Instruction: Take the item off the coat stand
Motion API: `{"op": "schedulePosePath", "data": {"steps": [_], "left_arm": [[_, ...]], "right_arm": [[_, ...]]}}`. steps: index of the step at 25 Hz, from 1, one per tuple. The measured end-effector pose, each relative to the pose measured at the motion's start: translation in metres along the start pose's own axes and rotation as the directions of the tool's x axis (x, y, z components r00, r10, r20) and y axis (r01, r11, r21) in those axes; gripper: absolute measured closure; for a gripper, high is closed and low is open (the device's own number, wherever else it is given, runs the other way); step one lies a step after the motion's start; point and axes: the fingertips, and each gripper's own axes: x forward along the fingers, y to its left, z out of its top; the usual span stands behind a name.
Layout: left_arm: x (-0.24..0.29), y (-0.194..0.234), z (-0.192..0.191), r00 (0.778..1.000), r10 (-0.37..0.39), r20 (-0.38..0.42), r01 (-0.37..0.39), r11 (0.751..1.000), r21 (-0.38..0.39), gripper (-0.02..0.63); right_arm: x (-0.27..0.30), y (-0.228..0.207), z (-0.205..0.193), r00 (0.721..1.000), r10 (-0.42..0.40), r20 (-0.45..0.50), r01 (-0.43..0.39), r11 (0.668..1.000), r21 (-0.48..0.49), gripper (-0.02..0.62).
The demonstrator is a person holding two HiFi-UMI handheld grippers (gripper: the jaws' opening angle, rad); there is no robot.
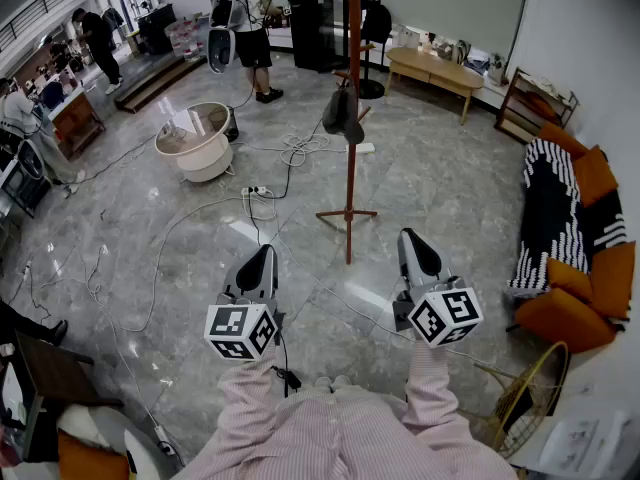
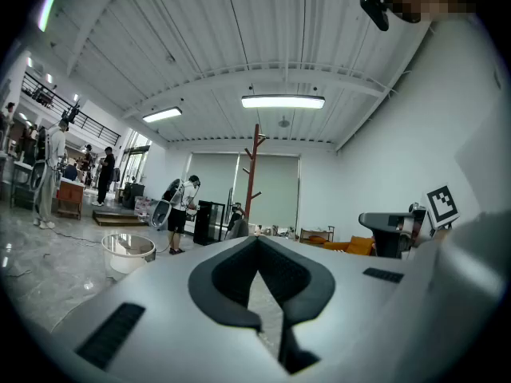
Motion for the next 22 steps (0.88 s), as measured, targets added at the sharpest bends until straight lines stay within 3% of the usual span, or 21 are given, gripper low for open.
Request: {"op": "schedulePosePath", "data": {"steps": [8, 22], "left_arm": [[-0.002, -0.018, -0.005, 1.000, -0.006, -0.013, 0.006, 1.000, -0.005, 0.604], [0.016, -0.020, -0.018, 0.999, 0.024, -0.038, -0.025, 1.000, -0.019, 0.604]], "right_arm": [[-0.012, -0.004, 0.001, 0.999, 0.031, 0.025, -0.033, 0.997, 0.069, 0.591], [0.010, -0.027, -0.015, 0.999, 0.030, -0.014, -0.029, 0.996, 0.082, 0.591]]}}
